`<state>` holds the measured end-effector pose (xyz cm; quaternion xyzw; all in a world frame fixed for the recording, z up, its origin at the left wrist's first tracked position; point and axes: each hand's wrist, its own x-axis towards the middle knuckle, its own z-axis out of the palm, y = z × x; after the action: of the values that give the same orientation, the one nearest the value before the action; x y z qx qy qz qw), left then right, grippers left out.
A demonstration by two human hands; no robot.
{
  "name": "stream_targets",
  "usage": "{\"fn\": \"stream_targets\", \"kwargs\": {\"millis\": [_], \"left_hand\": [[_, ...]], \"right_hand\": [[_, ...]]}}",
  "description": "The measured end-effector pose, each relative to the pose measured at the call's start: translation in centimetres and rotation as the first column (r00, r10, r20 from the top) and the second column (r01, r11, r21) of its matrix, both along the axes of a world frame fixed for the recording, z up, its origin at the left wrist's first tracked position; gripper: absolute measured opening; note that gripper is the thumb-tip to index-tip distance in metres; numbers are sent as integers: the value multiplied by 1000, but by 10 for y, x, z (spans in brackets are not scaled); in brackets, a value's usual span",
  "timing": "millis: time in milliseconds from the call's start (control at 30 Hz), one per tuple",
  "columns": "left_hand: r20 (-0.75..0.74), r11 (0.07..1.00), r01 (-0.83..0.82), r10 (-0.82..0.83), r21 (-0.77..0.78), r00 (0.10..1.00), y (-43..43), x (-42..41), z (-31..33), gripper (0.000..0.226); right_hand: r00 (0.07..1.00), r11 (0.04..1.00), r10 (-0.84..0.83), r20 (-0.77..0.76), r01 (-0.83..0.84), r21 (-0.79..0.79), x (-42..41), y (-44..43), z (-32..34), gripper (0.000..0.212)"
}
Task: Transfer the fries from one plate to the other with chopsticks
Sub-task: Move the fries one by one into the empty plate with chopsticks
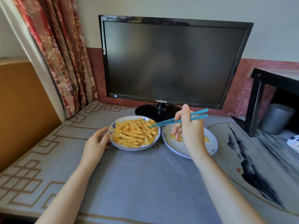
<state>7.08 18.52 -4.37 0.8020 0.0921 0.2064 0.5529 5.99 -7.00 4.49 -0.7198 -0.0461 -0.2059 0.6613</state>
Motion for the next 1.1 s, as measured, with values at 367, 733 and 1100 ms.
{"fn": "stream_targets", "kwargs": {"millis": [367, 733, 1100], "left_hand": [[6, 1000, 10, -10, -15, 1000, 1, 1, -2, 30], [6, 1000, 3, -3, 1, 1000, 2, 3, -4, 31], [6, 1000, -2, 2, 21, 1000, 2, 3, -4, 30]], "right_hand": [[988, 977, -145, 58, 134, 165, -16, -39, 14, 44], [969, 966, -244, 48, 238, 103, -23, -95, -2, 43], [992, 990, -125, 31, 122, 72, -29, -88, -1, 44]]}}
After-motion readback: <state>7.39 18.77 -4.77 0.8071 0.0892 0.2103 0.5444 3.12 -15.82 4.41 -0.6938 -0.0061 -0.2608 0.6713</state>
